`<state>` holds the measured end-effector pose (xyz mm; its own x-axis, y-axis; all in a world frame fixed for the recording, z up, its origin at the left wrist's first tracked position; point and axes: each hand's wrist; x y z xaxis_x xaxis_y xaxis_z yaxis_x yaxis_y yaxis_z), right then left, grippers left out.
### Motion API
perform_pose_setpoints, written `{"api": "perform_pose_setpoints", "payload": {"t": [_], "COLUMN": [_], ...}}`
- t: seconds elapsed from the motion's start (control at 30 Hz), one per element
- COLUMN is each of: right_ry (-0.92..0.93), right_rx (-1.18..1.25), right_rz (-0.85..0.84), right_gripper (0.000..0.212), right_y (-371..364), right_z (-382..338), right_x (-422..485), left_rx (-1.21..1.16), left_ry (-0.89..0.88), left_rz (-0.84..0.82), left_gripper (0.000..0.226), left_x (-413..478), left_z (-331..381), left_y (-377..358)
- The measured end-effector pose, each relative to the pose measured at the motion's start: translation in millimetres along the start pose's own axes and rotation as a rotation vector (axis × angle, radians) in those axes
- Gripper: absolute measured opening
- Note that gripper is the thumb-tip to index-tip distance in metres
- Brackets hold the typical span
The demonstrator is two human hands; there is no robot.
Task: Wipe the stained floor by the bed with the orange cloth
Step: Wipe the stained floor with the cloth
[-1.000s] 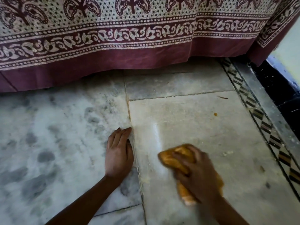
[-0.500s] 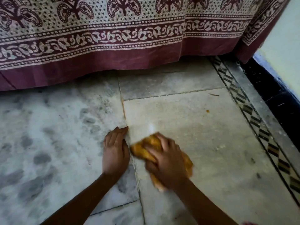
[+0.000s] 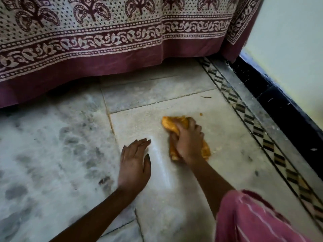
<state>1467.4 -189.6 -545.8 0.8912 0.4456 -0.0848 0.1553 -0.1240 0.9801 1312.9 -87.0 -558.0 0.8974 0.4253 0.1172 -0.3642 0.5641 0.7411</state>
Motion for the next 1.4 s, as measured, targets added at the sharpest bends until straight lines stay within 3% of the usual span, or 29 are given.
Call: {"api": "perform_pose_setpoints", "payload": {"t": [0.1,0.17,0.33,0.43,0.5,0.57,0.63,0.7,0.77,0.9,1.0,1.07,1.13,1.23,1.33,1.4], "right_ry": [0.309,0.347,-0.008,-0.325,-0.420,-0.318,-0.066,0.221,0.349,0.063,-0.228,-0.327,-0.229,0.053,0.193,0.086], "right_rx": [-0.025,-0.051,-0.089,0.032,0.120,0.172,0.191,0.152,0.076,-0.024,-0.051,0.037,0.090,0.109,0.102,0.044], "right_rz": [-0.067,-0.116,-0.024,0.008,-0.032,-0.069,-0.066,-0.041,-0.022,0.010,0.061,0.073,0.050,0.016,0.013,0.006], "right_gripper": [0.053,0.055,0.065,0.054,0.058,0.069,0.072,0.073,0.075,0.068,0.054,0.050,0.047,0.051,0.054,0.058], "right_y": [3.7,7.1,18.4,23.9,22.8,16.3,11.0,8.3,4.9,19.4,31.2,40.7,38.7,19.4,14.1,22.2], "right_z": [33.9,75.4,139.8,119.7,90.1,61.3,46.5,53.4,85.3,165.6,174.0,145.7,100.1,53.0,86.9,136.3], "right_x": [-56.5,-81.9,-40.1,23.9,59.5,71.9,50.6,3.6,-50.1,-76.5,-1.5,53.1,76.4,41.8,-20.8,-46.5], "left_rx": [-0.020,0.002,0.015,-0.003,0.003,0.008,0.000,0.016,0.051,0.128,0.142,0.125,0.105,0.085,0.040,0.083], "left_ry": [-0.024,-0.035,-0.046,-0.080,-0.086,-0.064,-0.017,0.010,-0.007,-0.060,-0.105,-0.112,-0.098,-0.041,0.028,0.005], "left_rz": [-0.015,-0.061,-0.137,-0.172,-0.175,-0.145,-0.116,-0.109,-0.128,-0.189,-0.241,-0.250,-0.213,-0.126,-0.082,-0.085], "left_gripper": [0.047,0.049,0.048,0.047,0.051,0.050,0.045,0.045,0.046,0.044,0.046,0.047,0.046,0.043,0.047,0.047], "left_x": [23.7,41.9,64.0,54.1,48.0,48.9,55.9,67.3,80.0,101.2,107.9,110.9,116.5,126.3,133.4,133.0], "left_z": [14.2,18.7,30.3,32.7,29.6,24.3,18.4,14.7,14.3,16.4,20.7,24.5,28.0,33.8,33.2,27.0], "left_y": [-8.9,-14.6,-25.9,-26.0,-20.9,-14.9,-13.3,-16.6,-23.0,-33.8,-39.2,-41.9,-44.1,-48.1,-53.5,-57.9]}}
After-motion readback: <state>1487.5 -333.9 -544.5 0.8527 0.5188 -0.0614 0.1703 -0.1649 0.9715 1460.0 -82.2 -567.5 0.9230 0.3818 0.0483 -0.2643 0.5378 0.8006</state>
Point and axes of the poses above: each hand's wrist, its own x-axis towards the middle knuckle, its own y-axis out of the back of the hand, z = x × y, and after that the axes turned 6 degrees about -z, right-handed
